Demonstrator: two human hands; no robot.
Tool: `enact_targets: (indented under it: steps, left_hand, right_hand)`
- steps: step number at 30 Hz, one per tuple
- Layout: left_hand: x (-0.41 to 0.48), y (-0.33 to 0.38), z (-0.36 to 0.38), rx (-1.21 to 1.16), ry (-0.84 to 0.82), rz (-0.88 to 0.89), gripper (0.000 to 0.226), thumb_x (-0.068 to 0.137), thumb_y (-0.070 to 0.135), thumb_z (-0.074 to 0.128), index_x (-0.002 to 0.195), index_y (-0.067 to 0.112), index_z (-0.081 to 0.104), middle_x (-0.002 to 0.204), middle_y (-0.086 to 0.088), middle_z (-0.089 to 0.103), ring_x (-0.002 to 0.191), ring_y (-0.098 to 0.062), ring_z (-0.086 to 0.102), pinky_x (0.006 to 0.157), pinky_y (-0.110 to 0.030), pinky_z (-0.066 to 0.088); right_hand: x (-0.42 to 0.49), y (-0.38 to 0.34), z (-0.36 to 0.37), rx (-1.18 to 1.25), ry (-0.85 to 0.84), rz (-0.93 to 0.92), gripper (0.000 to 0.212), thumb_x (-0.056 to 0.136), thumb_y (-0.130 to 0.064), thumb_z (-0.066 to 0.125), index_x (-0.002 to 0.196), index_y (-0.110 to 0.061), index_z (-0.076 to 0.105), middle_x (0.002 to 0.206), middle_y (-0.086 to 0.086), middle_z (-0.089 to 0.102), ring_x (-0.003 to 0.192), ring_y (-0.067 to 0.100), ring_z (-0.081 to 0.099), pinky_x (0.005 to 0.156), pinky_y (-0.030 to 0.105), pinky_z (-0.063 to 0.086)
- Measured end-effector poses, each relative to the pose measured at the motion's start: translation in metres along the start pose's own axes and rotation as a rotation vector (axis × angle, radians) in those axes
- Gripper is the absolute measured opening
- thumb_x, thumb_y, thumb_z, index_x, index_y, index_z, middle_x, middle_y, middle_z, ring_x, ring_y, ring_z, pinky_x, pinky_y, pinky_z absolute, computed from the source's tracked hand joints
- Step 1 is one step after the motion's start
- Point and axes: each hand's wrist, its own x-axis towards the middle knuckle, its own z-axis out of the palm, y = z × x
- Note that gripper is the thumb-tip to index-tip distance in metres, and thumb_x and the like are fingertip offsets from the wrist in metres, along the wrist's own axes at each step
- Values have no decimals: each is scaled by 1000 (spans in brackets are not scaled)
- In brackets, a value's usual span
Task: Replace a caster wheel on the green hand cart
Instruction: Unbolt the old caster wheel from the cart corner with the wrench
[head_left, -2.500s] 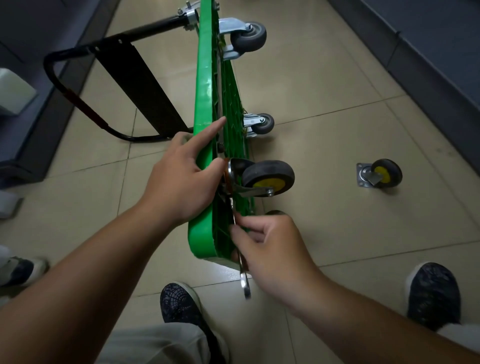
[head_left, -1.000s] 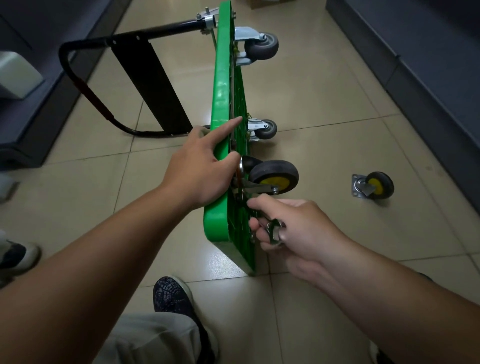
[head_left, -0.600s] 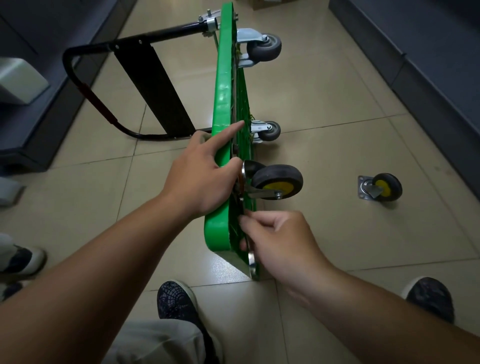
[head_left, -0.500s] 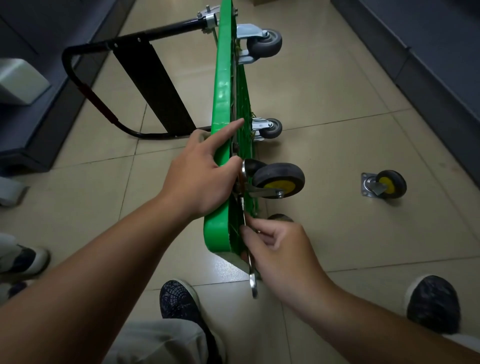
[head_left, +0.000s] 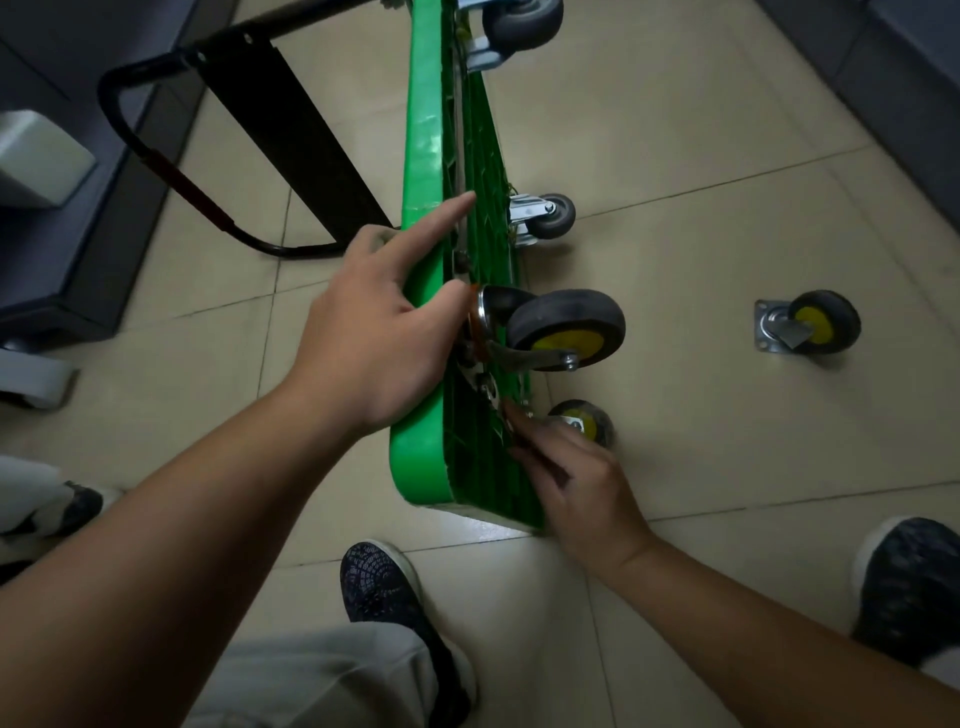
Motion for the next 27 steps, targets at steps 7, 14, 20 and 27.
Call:
enact_targets:
  steps: [7,14,20,27]
  left_hand:
    - [-2,7,-3,-3,-13,-17,65,84,51,45,146,67,36,120,8,46,104,-11,50,91,-36,49]
    - [-2,7,-3,6,-10,-7,64,85,52,44,147,67,35,122,7,46,105,-14,49,80,-28,40]
    - [-2,5,-2,15,-5,-1,64,85,53,43,147,67,33,121,7,45,102,-15,50,80,-31,39]
    - [0,0,1,28,8,21,58,96,46,49,147,66,33,119,6,45,99,-14,49,74,-23,38]
  right_hand:
    - [-30,-9,-45,5,-195,193,63,89,-6,77,140,-37,57,87,3,64,73,17,61,71,33,52]
    - [-15,-91,-64,448,-136,515,45,83,-21,82,124,-38,71,69,5,73,57,6,60,55,16,48]
    - [11,-120,-52,606,90,784,23,86,-18,77,110,-16,77,65,9,72,51,14,56,45,21,43]
    - [30,-135,-36,694,162,882,14,89,-10,74,102,-5,75,56,7,67,36,10,52,36,16,37]
